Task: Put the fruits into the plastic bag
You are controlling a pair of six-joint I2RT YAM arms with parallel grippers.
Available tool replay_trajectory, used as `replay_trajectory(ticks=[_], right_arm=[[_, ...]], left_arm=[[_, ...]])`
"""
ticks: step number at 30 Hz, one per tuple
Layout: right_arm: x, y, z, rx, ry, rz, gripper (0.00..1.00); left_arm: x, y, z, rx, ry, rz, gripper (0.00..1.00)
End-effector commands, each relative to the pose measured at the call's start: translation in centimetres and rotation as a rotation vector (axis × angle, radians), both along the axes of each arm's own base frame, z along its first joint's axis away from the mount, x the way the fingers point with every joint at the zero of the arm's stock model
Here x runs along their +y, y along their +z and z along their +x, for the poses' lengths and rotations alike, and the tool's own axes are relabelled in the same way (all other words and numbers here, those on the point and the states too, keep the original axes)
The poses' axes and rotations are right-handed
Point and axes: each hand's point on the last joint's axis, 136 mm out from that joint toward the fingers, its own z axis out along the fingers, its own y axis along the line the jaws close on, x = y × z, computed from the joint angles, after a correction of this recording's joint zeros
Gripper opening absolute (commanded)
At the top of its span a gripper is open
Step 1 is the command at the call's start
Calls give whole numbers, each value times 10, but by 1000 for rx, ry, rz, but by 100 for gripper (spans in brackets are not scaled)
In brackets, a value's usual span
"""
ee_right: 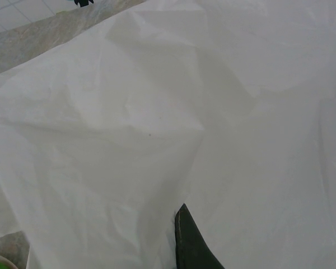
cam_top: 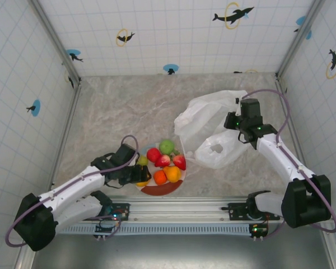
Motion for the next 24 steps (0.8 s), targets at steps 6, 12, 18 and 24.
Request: replay_trajectory(ticks=[6,12,18,24], right_arm=[[-1,4,4,-18,6,-2,0],[2,8,4,2,36,-4,1],[9,7,3,23,65,25,1],[14,10,2,54,105,17,1]], left_arm=[[3,37,9,-119,-50,5,67],[-59,124,28,-318,-158,-379,65],[-139,181,70,-554,-311,-485,65],[-208,160,125,-618,-451,-300,65]])
